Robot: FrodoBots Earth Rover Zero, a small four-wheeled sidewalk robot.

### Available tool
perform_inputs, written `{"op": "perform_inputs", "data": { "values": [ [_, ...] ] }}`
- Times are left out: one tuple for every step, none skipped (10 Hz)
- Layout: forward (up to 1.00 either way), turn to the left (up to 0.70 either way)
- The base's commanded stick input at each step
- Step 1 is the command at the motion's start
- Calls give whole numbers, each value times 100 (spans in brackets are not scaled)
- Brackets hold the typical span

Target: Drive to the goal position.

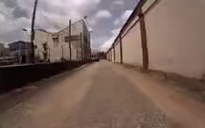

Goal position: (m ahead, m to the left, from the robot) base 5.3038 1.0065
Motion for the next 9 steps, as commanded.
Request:
{"op": "perform_inputs", "data": {
  "values": [
    [85,0],
    [85,0],
    [85,0],
    [85,0],
    [85,0],
    [85,0],
    [85,0],
    [85,0],
    [85,0]
  ]
}}
